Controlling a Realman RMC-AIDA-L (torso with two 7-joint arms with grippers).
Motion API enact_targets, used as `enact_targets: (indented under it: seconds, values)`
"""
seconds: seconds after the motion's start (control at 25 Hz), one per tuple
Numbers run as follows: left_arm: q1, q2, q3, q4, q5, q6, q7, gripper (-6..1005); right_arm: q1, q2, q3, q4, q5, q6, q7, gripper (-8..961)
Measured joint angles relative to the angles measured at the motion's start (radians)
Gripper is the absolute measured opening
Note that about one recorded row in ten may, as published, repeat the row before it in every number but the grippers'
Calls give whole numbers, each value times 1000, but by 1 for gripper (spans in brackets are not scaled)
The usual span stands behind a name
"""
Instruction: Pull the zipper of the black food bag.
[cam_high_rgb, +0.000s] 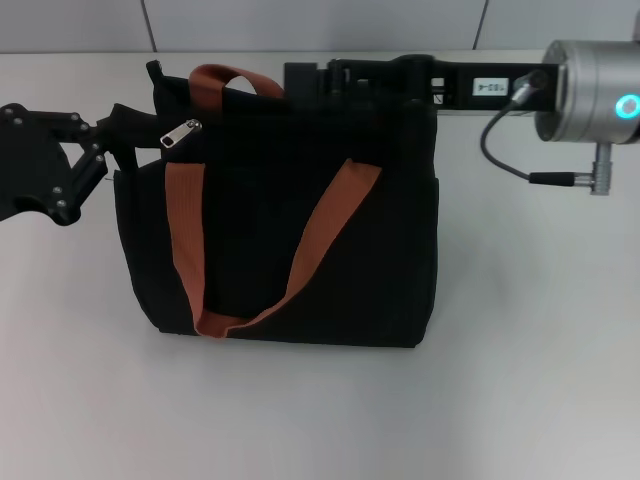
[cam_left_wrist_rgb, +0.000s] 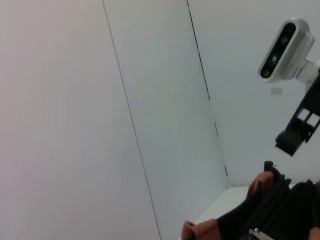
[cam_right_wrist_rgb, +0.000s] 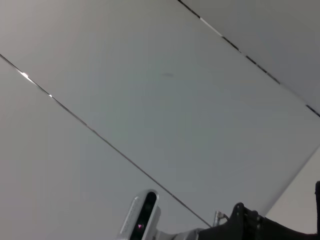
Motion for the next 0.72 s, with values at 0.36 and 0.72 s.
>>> enact_targets:
  seconds: [0.36, 0.72]
  values:
    - [-2, 0, -2, 0, -11, 11, -1, 18, 52, 2, -93, -3, -6, 72, 88, 741]
    - [-22, -1, -2, 1, -29, 22, -30, 18, 91, 3, -142, -7, -8, 124, 158, 736]
